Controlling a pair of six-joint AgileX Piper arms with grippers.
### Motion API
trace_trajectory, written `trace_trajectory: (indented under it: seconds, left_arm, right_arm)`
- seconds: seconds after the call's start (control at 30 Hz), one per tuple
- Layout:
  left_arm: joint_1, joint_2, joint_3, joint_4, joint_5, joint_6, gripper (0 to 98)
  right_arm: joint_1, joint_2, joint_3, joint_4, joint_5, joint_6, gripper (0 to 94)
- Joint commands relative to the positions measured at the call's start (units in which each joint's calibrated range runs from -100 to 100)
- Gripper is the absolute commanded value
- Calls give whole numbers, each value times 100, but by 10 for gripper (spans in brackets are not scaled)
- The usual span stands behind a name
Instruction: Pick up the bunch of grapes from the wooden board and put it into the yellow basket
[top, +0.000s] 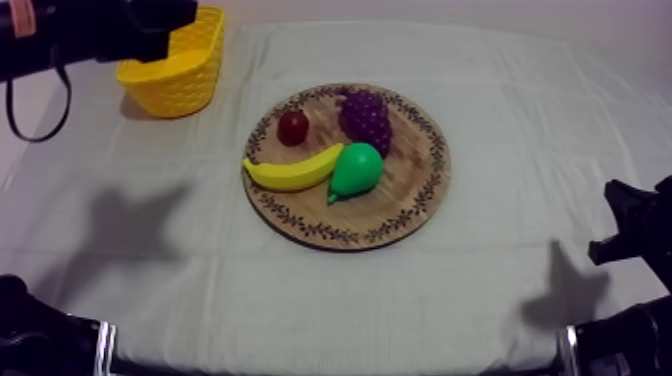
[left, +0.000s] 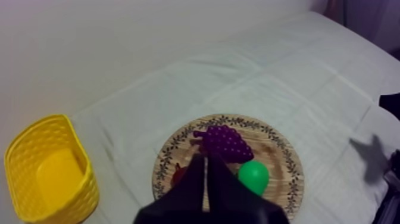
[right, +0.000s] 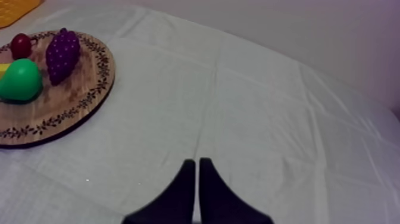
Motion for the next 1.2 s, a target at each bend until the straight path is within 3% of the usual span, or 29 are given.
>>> trace_trajectory:
  seconds: [0.0,0.23,0.83,1.17]
  left_arm:
    - [30,308,-517,-4,312,-8,0]
    - [194,1216,-1716,-13,969,5,0]
    - [651,3480,-3583,-129,909,472,0]
    - [760,4422,-4679,-136,1473,639,0]
  right_arm:
    - [-2,0,3,1,3,-1,5]
    - [-2,0,3,1,3,-1,5]
    - [-2,0,3,1,3,-1,5]
    - [-2,0,3,1,3,-1,5]
